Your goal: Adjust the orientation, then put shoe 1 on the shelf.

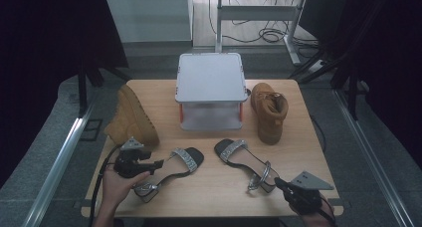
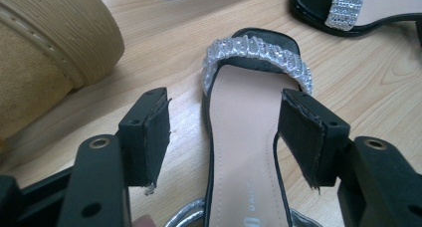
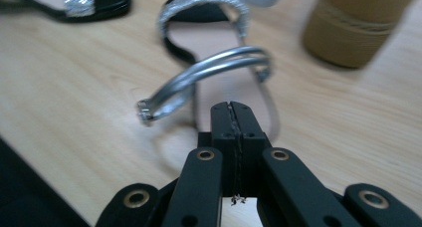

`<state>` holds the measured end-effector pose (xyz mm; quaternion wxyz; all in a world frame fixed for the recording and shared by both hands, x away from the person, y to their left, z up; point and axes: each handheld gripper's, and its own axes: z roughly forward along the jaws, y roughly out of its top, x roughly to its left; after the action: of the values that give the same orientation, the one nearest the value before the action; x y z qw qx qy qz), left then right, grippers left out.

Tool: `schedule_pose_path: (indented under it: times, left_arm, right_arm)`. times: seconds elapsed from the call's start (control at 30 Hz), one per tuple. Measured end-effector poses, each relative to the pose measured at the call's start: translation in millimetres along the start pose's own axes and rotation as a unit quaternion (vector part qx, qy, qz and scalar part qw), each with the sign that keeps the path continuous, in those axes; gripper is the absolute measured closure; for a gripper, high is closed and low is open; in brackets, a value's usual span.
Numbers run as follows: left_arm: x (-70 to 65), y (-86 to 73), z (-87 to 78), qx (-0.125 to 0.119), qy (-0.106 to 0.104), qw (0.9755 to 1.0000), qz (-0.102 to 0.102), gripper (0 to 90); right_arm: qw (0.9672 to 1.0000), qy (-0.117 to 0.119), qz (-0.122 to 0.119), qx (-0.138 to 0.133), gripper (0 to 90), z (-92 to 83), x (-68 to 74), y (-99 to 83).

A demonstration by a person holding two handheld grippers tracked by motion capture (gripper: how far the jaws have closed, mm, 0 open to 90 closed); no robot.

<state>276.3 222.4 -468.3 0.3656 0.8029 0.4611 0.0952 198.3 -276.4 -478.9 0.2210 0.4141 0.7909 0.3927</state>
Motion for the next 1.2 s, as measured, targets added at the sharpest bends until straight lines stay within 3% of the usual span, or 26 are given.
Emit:
schedule_pose_path:
  times: [0.17,0.67,0.83,1.1,1.2]
  left_arm:
    - [0.5,-0.1,-0.6,-0.001,0.001,1.0,-0.003,37.5]
    - [-1.3,-0.6,-0.4,0.0,0.001,1.0,0.003,37.2]
    - [-2.0,0.4,-2.3,-0.001,-0.006,1.0,0.005,37.2]
    - [-7.8,1.9,-4.7,-0.003,-0.015,0.9998,0.014,37.0]
    - [-7.6,0.3,-7.0,0.0,-0.01,0.9998,0.019,36.7]
  right_arm:
    - [0.9997,-0.01,0.012,-0.016,89.4,-8.3,-9.2,1.9]
    - [0.9997,-0.012,-0.004,-0.019,85.7,3.3,-0.6,14.9]
    - [0.9996,0.0,-0.022,-0.02,80.8,9.2,4.5,26.0]
    - [0.9992,0.027,-0.011,-0.026,69.7,21.8,-0.5,41.8]
    - [0.9988,0.04,-0.017,-0.024,63.6,30.7,-0.1,50.2]
